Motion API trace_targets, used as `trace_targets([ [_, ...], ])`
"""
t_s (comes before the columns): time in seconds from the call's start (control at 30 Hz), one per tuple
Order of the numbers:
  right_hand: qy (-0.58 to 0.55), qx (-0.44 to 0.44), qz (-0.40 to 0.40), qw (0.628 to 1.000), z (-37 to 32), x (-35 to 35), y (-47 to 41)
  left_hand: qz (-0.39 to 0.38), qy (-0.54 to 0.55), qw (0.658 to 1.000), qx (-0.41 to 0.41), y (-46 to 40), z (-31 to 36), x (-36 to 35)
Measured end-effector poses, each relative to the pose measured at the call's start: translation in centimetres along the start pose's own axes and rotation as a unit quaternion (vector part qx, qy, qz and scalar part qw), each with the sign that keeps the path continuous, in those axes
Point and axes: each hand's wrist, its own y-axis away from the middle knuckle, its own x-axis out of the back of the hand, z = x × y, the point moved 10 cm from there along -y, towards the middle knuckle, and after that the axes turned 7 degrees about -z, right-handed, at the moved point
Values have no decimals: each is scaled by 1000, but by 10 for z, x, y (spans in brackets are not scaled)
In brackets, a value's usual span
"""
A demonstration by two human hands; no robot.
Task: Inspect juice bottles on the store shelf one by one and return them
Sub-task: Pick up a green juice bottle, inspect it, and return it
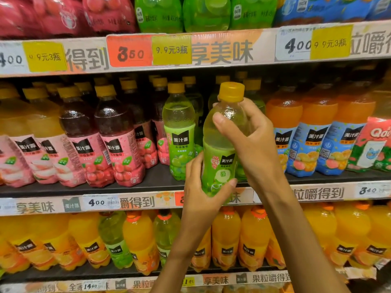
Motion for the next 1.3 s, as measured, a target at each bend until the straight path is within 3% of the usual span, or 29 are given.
trace_targets([
  [0.13,24,12,43,999,8,1,-1,72,-33,997,-1,5,-10,11],
  [0.3,77,30,62,995,17,-3,0,58,-94,993,-30,8,-15,0],
  [0.57,151,68,93,982,16,-3,-5,112,-83,990,-19,8,-19,7],
  [0.8,324,98,93,937,6,-1,7,126,-140,982,-26,5,-14,1],
  [1.0,472,122,80,870,4,-1,9,165,-313,935,-35,1,-4,1],
  [1.3,580,156,121,790,7,-2,1,198,-375,905,-41,-3,-2,0],
])
